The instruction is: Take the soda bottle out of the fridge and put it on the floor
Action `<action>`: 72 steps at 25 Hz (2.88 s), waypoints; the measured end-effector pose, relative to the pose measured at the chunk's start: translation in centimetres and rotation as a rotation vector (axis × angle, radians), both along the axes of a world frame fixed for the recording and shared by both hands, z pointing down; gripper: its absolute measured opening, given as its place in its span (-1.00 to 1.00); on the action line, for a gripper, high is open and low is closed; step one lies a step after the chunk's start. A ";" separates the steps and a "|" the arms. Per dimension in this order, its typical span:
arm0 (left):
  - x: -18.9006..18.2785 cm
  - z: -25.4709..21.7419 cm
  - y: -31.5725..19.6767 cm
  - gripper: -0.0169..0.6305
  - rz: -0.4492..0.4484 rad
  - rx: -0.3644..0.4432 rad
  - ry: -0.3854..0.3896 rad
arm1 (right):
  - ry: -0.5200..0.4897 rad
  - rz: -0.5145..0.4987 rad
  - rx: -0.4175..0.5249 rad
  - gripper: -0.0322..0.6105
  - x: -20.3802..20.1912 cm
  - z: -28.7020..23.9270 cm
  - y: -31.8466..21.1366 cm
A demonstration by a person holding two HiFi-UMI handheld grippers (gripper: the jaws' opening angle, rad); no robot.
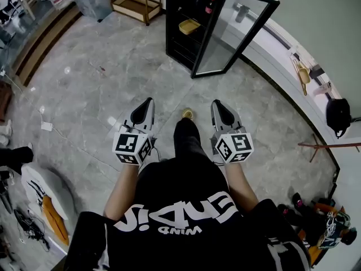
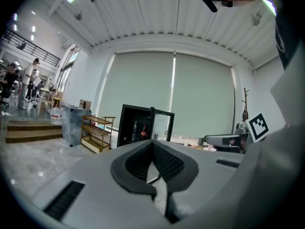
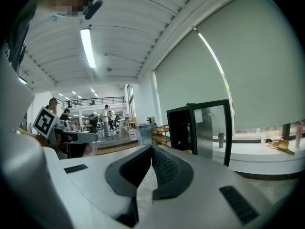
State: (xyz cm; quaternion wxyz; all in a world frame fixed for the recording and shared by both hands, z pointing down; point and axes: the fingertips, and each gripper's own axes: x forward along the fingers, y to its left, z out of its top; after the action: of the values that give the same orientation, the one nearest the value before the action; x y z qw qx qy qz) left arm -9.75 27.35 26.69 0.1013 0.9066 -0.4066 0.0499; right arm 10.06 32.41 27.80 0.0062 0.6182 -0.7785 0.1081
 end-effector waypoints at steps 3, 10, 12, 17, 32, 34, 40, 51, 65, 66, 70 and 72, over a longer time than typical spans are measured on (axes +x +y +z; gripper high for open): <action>1.2 0.0 -3.6 -0.93 0.003 0.004 0.004 | 0.002 -0.002 0.000 -0.82 1.1 0.0 -3.9; 5.4 -1.2 -13.6 -0.93 -0.004 0.013 0.015 | 0.010 -0.032 -0.006 -0.82 4.2 -1.1 -14.1; 6.8 -1.8 -16.3 -0.93 -0.013 0.015 0.018 | 0.013 -0.048 -0.008 -0.82 5.3 -1.5 -16.9; 10.2 -2.5 -22.5 -0.93 -0.040 0.015 0.021 | 0.015 -0.100 -0.009 -0.82 8.1 -2.1 -23.5; 14.7 -2.5 -31.7 -0.93 -0.054 0.018 0.008 | 0.007 -0.158 -0.017 -0.82 11.3 -1.8 -33.3; 14.9 -2.6 -32.6 -0.93 -0.040 0.014 0.006 | 0.007 -0.148 -0.020 -0.82 11.4 -1.8 -34.1; 15.3 -2.7 -36.1 -0.93 0.016 0.003 0.005 | -0.001 -0.096 -0.030 -0.82 11.2 -2.0 -36.6; 14.8 -1.7 -42.3 -0.93 0.152 -0.014 -0.021 | -0.014 0.019 -0.060 -0.82 9.4 -0.7 -40.3; 16.8 1.5 -46.0 -0.93 0.218 -0.028 -0.008 | -0.019 0.070 -0.052 -0.82 9.5 0.4 -43.0; 17.2 1.9 -46.1 -0.93 0.224 -0.026 -0.006 | -0.019 0.074 -0.047 -0.82 9.7 0.6 -43.0; 18.5 4.5 -46.7 -0.93 0.249 -0.018 -0.005 | -0.022 0.097 -0.027 -0.82 10.3 2.1 -43.0; 19.3 5.8 -47.0 -0.93 0.259 -0.012 0.001 | -0.019 0.110 -0.022 -0.82 10.7 3.4 -42.9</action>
State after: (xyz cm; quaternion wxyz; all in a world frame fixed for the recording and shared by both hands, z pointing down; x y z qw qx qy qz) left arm 9.58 -19.68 32.53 0.0997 0.9510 -0.2856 0.0645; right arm 20.78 -10.51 31.21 -0.0006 0.6589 -0.7421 0.1228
